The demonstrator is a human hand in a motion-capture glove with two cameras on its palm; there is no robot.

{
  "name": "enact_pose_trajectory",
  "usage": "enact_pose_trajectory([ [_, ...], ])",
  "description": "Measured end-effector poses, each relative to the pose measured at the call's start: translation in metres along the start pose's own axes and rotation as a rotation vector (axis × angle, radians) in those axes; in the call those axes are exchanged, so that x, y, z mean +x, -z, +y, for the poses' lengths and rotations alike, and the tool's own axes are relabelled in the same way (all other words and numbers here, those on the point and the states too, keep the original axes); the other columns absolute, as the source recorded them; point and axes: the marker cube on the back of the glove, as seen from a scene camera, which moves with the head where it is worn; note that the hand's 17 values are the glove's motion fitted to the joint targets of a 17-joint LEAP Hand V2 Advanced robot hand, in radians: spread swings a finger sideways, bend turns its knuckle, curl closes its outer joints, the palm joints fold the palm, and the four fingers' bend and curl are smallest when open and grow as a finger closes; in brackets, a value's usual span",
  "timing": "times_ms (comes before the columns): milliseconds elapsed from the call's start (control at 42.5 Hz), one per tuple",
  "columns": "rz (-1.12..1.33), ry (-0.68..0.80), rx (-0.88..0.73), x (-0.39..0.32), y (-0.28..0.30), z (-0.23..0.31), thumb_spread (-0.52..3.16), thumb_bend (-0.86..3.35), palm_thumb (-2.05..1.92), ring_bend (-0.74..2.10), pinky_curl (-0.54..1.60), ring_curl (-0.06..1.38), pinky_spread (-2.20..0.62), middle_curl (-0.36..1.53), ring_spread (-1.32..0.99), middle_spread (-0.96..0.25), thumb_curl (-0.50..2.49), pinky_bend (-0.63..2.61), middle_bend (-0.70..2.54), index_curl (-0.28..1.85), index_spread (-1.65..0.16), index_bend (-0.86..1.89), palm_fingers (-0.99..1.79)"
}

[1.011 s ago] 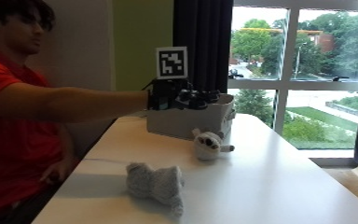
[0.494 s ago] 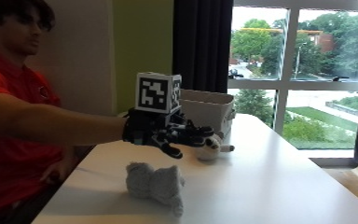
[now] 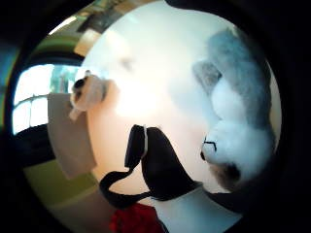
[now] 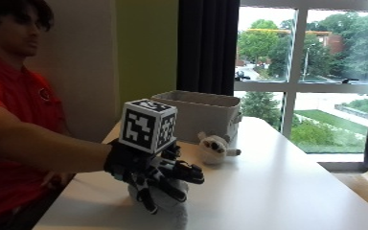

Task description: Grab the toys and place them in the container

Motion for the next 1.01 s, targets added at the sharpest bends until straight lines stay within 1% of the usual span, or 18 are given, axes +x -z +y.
enact_pose_trajectory([
  [165,0.020,-0.018,-0.026,0.006,-0.019,0.000,1.14,-0.05,-0.06,0.20,0.40,0.22,0.10,0.16,0.05,-0.05,0.27,1.16,0.07,0.32,-0.38,0.13,-0.18],
  [259,-0.017,-0.018,-0.058,0.005,-0.026,0.003,1.15,-0.02,-0.01,0.30,0.40,0.25,0.06,0.15,0.05,-0.05,0.28,1.19,0.09,0.32,-0.40,0.17,-0.01],
  [282,-0.017,-0.017,-0.061,0.003,-0.027,0.003,1.15,-0.03,-0.02,0.28,0.40,0.24,0.07,0.15,0.05,-0.05,0.28,1.20,0.10,0.32,-0.39,0.17,-0.06],
  [353,-0.008,-0.013,-0.065,-0.001,-0.027,0.006,1.18,0.01,0.05,0.51,0.40,0.29,0.01,0.14,0.04,-0.05,0.30,1.20,0.09,0.30,-0.40,0.13,0.08],
  [423,0.002,-0.016,-0.069,-0.005,-0.026,0.008,1.21,0.03,0.10,0.79,0.39,0.35,-0.09,0.13,-0.06,-0.06,0.32,1.20,0.12,0.26,-0.41,0.07,0.25],
  [470,0.014,-0.021,-0.068,-0.008,-0.025,0.009,1.22,0.03,0.12,0.88,0.39,0.37,-0.15,0.13,-0.10,-0.07,0.32,1.23,0.12,0.24,-0.41,0.07,0.29],
  [494,0.022,-0.025,-0.066,-0.009,-0.025,0.009,1.25,0.05,0.16,0.93,0.39,0.39,-0.20,0.13,-0.14,-0.08,0.34,1.27,0.14,0.24,-0.41,0.07,0.39],
  [565,0.051,-0.033,-0.056,-0.013,-0.024,0.009,1.29,0.09,0.22,0.97,0.38,0.40,-0.28,0.14,-0.19,-0.11,0.36,1.29,0.16,0.23,-0.42,0.11,0.47],
  [588,0.063,-0.034,-0.049,-0.014,-0.024,0.009,1.31,0.12,0.28,0.96,0.38,0.40,-0.31,0.15,-0.22,-0.13,0.38,1.27,0.20,0.24,-0.42,0.16,0.56],
  [682,0.111,-0.036,0.022,-0.018,-0.024,0.007,1.31,0.18,0.41,0.97,0.36,0.41,-0.37,0.18,-0.28,-0.19,0.43,1.19,0.25,0.25,-0.42,0.16,0.63],
  [729,0.124,-0.037,0.097,-0.020,-0.025,0.005,1.27,0.20,0.46,0.93,0.35,0.40,-0.40,0.20,-0.31,-0.22,0.47,1.15,0.29,0.27,-0.42,0.20,0.68],
  [776,0.125,-0.037,0.178,-0.020,-0.027,0.003,1.20,0.20,0.51,0.89,0.34,0.39,-0.42,0.23,-0.35,-0.26,0.50,1.12,0.35,0.29,-0.43,0.28,0.81],
  [800,0.121,-0.036,0.211,-0.020,-0.027,0.003,1.18,0.20,0.51,0.88,0.34,0.39,-0.42,0.23,-0.37,-0.27,0.51,1.11,0.34,0.29,-0.43,0.26,0.79],
  [847,0.106,-0.034,0.259,-0.019,-0.028,0.001,1.11,0.19,0.54,0.90,0.32,0.39,-0.43,0.26,-0.39,-0.30,0.54,1.04,0.44,0.33,-0.45,0.39,1.06],
  [941,0.074,-0.033,0.304,-0.016,-0.027,-0.003,0.99,0.18,0.56,0.95,0.32,0.42,-0.44,0.31,-0.41,-0.33,0.59,0.96,0.54,0.40,-0.46,0.51,1.22],
  [964,0.067,-0.036,0.310,-0.015,-0.027,-0.004,0.97,0.17,0.56,0.94,0.33,0.42,-0.45,0.31,-0.42,-0.34,0.60,0.97,0.54,0.42,-0.46,0.53,1.17],
  [988,0.061,-0.040,0.314,-0.014,-0.026,-0.005,0.95,0.18,0.58,0.98,0.32,0.44,-0.45,0.34,-0.42,-0.34,0.62,0.93,0.60,0.44,-0.46,0.56,1.26],
  [1011,0.058,-0.043,0.316,-0.014,-0.026,-0.006,0.92,0.18,0.58,1.00,0.33,0.45,-0.45,0.35,-0.42,-0.35,0.63,0.93,0.62,0.46,-0.46,0.58,1.25],
])
